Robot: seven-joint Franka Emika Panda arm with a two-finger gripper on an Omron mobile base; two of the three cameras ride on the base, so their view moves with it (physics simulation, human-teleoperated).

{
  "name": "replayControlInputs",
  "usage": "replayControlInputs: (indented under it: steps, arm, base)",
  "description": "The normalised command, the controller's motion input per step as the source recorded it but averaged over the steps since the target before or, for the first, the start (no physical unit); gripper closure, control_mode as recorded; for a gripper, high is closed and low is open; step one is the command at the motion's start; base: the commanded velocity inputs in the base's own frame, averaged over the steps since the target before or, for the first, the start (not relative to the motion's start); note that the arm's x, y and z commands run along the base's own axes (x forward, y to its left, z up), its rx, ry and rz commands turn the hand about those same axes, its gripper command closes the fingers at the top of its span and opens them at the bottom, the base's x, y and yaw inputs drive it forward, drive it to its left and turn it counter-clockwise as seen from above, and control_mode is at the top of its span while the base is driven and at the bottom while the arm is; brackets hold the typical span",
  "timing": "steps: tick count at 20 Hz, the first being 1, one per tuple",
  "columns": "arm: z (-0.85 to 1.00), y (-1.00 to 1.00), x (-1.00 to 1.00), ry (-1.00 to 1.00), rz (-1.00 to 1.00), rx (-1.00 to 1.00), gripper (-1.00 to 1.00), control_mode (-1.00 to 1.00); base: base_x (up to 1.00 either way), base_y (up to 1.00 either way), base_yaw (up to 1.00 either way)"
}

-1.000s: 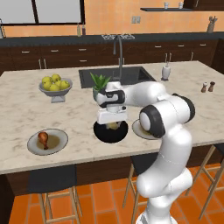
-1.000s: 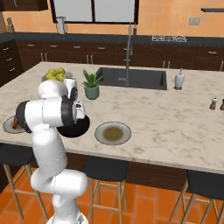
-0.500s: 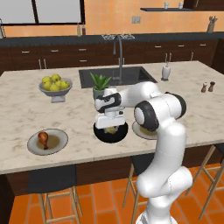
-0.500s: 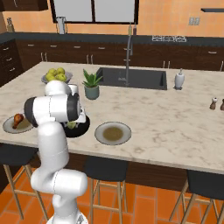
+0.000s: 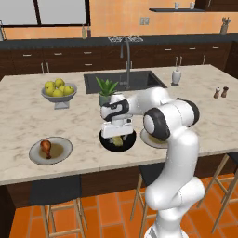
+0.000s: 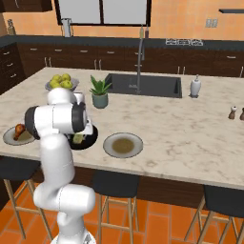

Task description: Pick the chicken drumstick and potato from their plates and place them in the bowl. Then put the bowl in the fridge.

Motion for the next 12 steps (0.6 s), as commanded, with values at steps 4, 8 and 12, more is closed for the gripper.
replayControlInputs:
  steps: [4, 8, 12]
  arm:
    - [0.69, -0.15, -0.87, -0.05, 0.0, 0.0, -1.0, -1.0]
    - [0.74, -0.54, -0.85, 0.0, 0.02, 0.0, -1.0, -1.0]
    - [0.52, -0.51, -0.93, -0.07, 0.03, 0.0, -1.0, -1.0]
  base:
    - [0.0, 0.0, 0.0]
    - [0.0, 0.0, 0.0]
    - [0.0, 0.0, 0.0]
